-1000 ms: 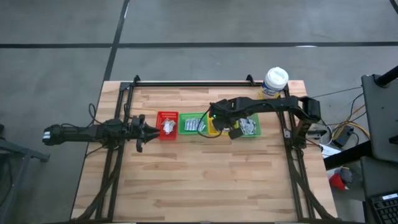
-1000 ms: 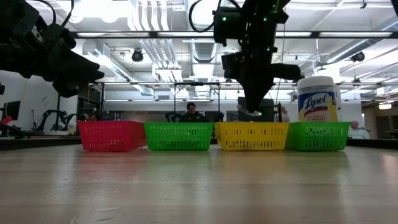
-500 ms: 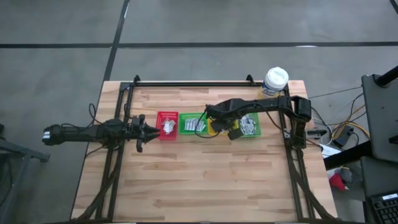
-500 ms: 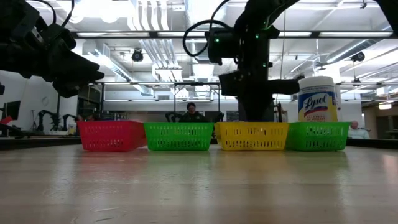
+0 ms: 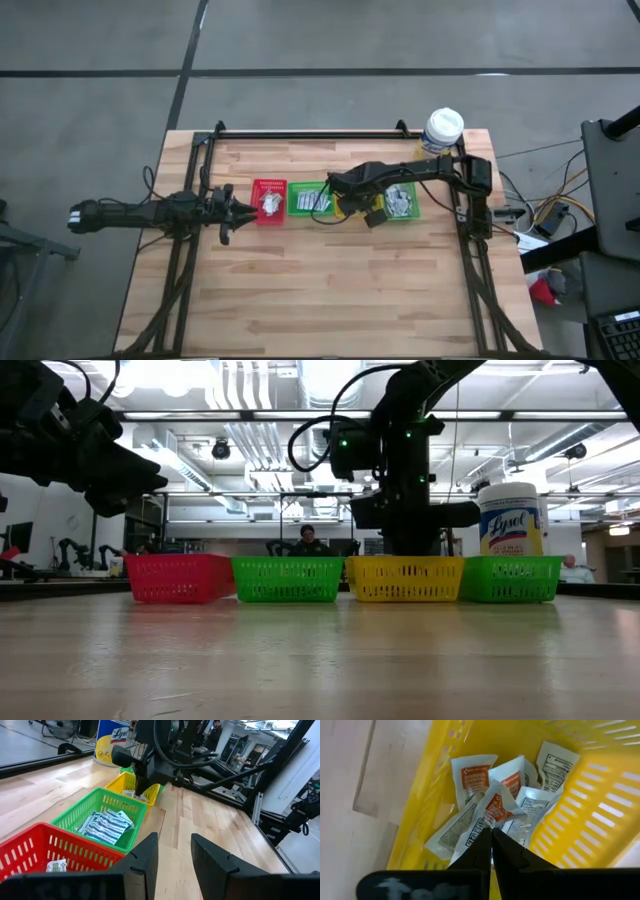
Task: Pick & Place First Aid Supplies
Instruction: Put the orange ointment pack into the yellow bin
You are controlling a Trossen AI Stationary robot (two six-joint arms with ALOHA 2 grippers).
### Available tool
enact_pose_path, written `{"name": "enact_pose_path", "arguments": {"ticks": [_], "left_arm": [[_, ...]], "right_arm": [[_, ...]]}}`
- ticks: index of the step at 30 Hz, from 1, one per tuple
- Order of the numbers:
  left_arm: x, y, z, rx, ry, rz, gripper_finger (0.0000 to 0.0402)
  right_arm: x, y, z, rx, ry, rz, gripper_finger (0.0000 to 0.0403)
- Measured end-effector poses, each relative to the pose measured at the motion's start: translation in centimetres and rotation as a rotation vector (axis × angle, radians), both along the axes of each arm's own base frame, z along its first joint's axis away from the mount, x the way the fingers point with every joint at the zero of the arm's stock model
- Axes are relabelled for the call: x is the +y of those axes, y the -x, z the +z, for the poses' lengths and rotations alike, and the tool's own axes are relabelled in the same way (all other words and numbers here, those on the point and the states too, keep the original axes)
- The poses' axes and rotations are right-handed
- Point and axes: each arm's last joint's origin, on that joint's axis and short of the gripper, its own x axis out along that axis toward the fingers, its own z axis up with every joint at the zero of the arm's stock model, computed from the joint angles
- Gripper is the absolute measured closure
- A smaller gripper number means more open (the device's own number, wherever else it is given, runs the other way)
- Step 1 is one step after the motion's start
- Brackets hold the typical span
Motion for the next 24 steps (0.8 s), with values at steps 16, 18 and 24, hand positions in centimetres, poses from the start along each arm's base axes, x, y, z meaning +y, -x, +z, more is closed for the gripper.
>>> {"name": "enact_pose_path", "arguments": {"ticks": [16,18,24], "left_arm": [[0.00,0.00,0.00,0.000,0.000,0.000,0.0289],[0.00,0.00,0.00,0.000,0.000,0.000,0.0289],[0.00,0.00,0.00,0.000,0.001,0.000,0.0289]], "right_arm": [[-0.25,0.05,0.21,-0.004,0.080,-0.076,0.0352],[-0.24,0.05,0.21,-0.004,0.080,-0.076,0.0336],[-0.18,0.06,0.32,-0.007,0.081,-0.075,0.0298]]}}
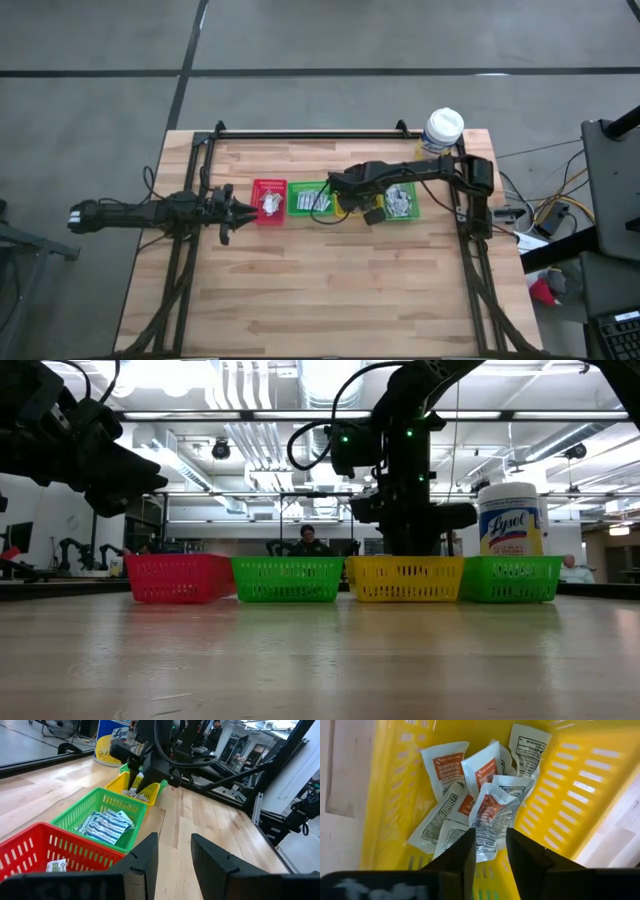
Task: Pick & Place First Aid Supplies
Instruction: Put the orange ointment pack into the yellow bin, then return to Home Position
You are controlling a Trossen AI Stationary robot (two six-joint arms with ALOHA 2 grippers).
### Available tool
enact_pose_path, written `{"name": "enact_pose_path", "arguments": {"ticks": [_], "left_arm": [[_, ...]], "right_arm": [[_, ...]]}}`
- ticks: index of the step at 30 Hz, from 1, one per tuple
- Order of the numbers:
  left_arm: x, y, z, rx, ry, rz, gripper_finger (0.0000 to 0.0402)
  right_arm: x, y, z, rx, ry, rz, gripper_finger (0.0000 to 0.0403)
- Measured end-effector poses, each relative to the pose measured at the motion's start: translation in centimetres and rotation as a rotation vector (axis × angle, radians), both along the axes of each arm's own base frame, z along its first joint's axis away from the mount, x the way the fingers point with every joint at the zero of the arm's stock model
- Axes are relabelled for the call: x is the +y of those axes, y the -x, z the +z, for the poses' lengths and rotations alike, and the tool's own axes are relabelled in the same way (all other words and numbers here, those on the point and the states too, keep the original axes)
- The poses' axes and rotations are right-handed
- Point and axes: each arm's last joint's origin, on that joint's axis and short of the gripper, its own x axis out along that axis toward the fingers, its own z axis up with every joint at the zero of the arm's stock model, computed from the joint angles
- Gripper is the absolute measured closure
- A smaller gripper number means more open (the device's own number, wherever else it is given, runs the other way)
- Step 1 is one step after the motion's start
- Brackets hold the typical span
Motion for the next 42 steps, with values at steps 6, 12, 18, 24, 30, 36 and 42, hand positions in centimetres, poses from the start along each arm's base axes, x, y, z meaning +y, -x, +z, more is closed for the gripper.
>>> {"name": "enact_pose_path", "arguments": {"ticks": [6,12,18,24,30,36,42], "left_arm": [[0.0,0.0,0.0,0.000,0.001,0.000,0.0289],[0.0,0.0,0.0,0.000,0.001,0.000,0.0289],[0.0,0.0,0.0,0.000,0.000,0.000,0.0289],[0.0,0.0,0.0,0.001,0.000,0.000,0.0289],[0.0,0.0,0.0,-0.001,0.008,0.002,0.0289],[0.0,0.0,0.0,-0.002,0.009,0.002,0.0289],[0.0,0.0,0.0,-0.003,0.009,0.002,0.0289]], "right_arm": [[0.0,0.3,0.9,-0.021,0.028,-0.062,0.0287],[0.1,0.9,3.1,-0.087,0.042,-0.096,0.0295],[0.5,1.8,5.9,-0.211,0.033,-0.244,0.0306],[1.3,3.3,9.1,-0.352,-0.001,-0.426,0.0317],[2.6,5.2,12.0,-0.453,-0.091,-0.413,0.0326],[4.4,7.2,12.4,-0.561,-0.236,-0.330,0.0333],[5.7,9.5,10.2,-0.636,-0.298,-0.292,0.0332]]}}
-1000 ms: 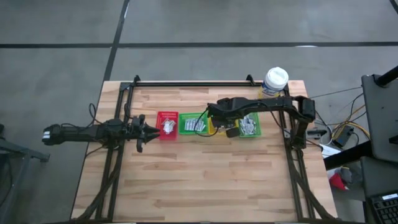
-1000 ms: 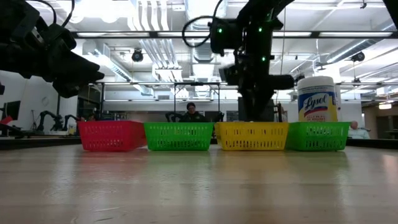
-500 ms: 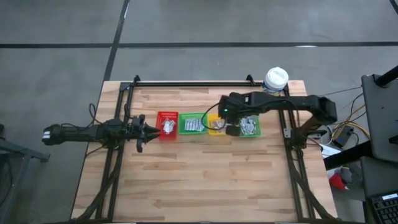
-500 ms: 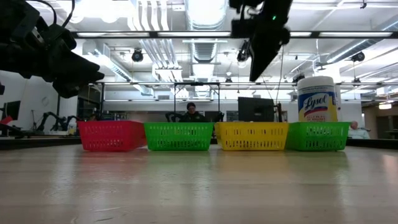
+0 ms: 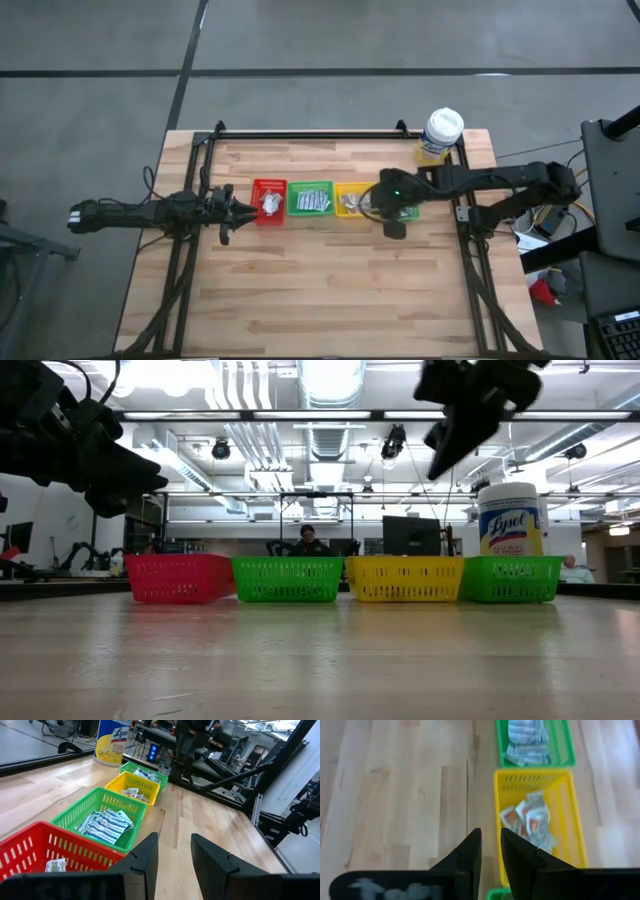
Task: Pick & Place First Aid Supplies
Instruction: Return to Home Position
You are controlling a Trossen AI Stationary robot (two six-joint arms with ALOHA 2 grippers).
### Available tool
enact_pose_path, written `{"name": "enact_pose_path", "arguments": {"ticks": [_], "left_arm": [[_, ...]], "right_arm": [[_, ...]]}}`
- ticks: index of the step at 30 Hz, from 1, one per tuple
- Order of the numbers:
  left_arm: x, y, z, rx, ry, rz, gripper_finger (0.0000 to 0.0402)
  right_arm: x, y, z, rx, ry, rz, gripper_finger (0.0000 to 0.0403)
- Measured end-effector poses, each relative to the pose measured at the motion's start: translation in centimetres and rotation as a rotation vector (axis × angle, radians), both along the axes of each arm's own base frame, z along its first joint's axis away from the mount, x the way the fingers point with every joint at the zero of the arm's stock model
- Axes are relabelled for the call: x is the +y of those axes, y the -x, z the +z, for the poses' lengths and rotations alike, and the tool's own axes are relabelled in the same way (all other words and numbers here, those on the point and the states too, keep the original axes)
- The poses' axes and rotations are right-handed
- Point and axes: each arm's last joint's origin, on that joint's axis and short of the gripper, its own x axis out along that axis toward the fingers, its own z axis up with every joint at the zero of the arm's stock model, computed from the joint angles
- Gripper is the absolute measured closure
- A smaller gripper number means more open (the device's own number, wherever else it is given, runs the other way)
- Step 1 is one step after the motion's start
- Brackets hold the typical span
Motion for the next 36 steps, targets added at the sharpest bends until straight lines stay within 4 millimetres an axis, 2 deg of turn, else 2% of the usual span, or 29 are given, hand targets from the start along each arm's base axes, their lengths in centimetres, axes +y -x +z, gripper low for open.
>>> {"name": "enact_pose_path", "arguments": {"ticks": [5,10,17,23,36], "left_arm": [[0.0,0.0,0.0,-0.001,0.000,0.000,0.0289],[0.0,0.0,0.0,0.000,-0.012,-0.002,0.0289],[0.0,0.0,0.1,-0.007,-0.078,-0.012,0.0289],[0.0,-0.1,0.8,-0.076,-0.154,-0.019,0.0289],[0.0,0.1,1.4,-0.140,-0.205,-0.026,0.0289]], "right_arm": [[0.6,2.7,-1.9,-0.011,-0.047,-0.047,0.0323],[0.9,5.4,-2.5,-0.101,-0.070,-0.065,0.0316],[1.1,9.1,-2.1,-0.313,-0.111,-0.052,0.0312],[1.2,11.7,-1.8,-0.424,-0.134,-0.055,0.0324],[1.3,15.1,-0.7,-0.609,-0.171,-0.069,0.0339]]}}
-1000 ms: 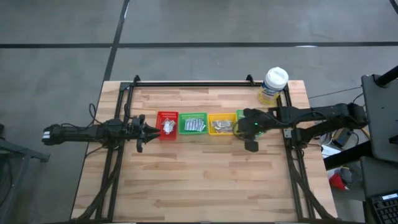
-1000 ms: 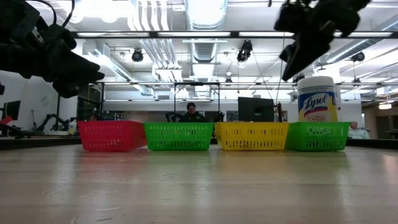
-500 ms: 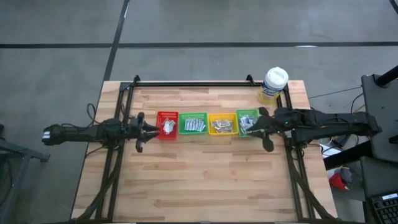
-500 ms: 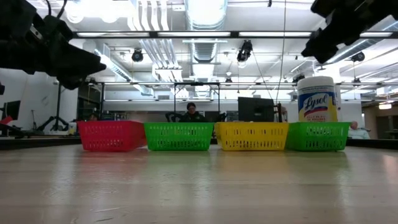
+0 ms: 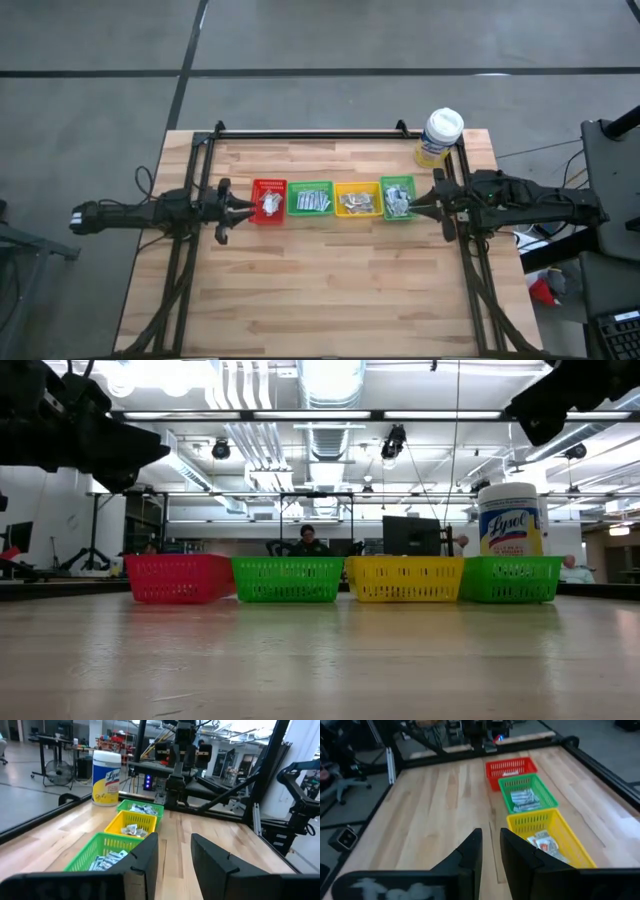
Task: Pick & Place First Aid Supplies
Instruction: Return to Home Position
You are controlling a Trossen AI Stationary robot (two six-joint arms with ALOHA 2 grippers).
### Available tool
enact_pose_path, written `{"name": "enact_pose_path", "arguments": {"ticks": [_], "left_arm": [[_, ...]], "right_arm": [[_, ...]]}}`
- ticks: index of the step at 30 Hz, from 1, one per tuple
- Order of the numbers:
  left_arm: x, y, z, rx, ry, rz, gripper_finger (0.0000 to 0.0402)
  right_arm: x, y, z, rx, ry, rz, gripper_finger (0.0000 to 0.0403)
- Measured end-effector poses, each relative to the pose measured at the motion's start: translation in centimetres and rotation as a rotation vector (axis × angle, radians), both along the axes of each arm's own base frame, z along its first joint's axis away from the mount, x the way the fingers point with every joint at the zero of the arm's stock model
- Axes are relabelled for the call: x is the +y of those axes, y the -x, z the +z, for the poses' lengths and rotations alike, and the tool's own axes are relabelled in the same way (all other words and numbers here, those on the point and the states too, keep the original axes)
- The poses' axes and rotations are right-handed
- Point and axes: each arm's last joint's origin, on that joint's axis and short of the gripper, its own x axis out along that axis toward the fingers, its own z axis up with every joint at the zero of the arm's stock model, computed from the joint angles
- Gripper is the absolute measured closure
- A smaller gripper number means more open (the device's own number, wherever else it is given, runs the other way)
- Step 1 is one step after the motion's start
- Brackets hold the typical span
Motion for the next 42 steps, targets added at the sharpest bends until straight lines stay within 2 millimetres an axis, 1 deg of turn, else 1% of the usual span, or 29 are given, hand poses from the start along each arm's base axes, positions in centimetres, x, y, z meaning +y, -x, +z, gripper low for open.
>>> {"name": "enact_pose_path", "arguments": {"ticks": [3,5,12,16,20,26,29,36,42], "left_arm": [[0.0,0.1,0.1,-0.014,-0.012,-0.002,0.0289],[0.0,0.1,0.2,-0.021,-0.016,-0.002,0.0289],[-0.1,0.2,0.2,-0.025,-0.007,-0.022,0.0289],[-0.1,0.2,0.2,-0.025,-0.007,-0.024,0.0289],[-0.1,0.1,-0.4,-0.005,0.003,-0.023,0.0289],[-0.1,0.1,-0.3,-0.010,0.011,-0.023,0.0289],[-0.1,0.1,-0.2,-0.021,-0.002,-0.022,0.0289],[-0.1,0.1,-0.2,-0.019,-0.018,-0.022,0.0289],[-0.1,0.1,-0.3,-0.018,-0.027,-0.021,0.0289]], "right_arm": [[0.0,0.5,0.1,-0.029,-0.001,0.000,0.0335],[0.0,0.6,-0.2,-0.053,-0.005,0.008,0.0331],[0.4,0.6,-2.7,-0.160,-0.044,0.117,0.0319],[0.4,0.9,-4.2,-0.154,-0.094,0.111,0.0314],[0.4,1.3,-5.0,-0.175,-0.108,0.108,0.0312],[0.4,2.2,-5.5,-0.247,-0.116,0.111,0.0319],[0.5,2.4,-6.2,-0.258,-0.136,0.110,0.0326],[0.5,2.1,-8.2,-0.225,-0.165,0.107,0.0337],[0.5,1.8,-8.9,-0.255,-0.135,0.118,0.0339]]}}
